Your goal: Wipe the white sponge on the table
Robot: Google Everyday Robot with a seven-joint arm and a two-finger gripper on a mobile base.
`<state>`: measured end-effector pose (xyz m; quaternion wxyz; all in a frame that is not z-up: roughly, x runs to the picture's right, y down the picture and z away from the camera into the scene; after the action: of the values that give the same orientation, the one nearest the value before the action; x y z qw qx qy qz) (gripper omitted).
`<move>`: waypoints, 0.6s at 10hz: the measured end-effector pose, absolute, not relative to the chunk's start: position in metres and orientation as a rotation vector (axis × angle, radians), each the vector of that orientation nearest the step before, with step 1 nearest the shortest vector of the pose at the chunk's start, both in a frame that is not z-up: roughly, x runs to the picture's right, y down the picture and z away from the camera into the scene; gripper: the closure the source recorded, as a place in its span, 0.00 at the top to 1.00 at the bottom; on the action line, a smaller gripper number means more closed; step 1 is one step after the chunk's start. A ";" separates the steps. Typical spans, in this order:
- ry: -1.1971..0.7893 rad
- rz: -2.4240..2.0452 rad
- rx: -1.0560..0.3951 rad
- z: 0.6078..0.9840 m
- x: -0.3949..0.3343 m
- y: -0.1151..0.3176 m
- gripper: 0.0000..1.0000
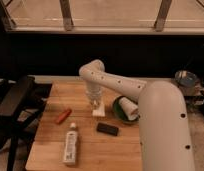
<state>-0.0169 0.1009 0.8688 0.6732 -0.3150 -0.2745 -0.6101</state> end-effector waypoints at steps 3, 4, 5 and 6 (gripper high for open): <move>-0.638 -1.377 -0.692 0.900 -0.028 0.080 0.00; -0.650 -1.389 -0.688 0.907 -0.037 0.077 0.00; -0.670 -1.403 -0.683 0.916 -0.051 0.075 0.00; -0.675 -1.419 -0.684 0.923 -0.066 0.074 0.00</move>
<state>-0.0664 0.0738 0.9229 0.6550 -0.3016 -0.2975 -0.6257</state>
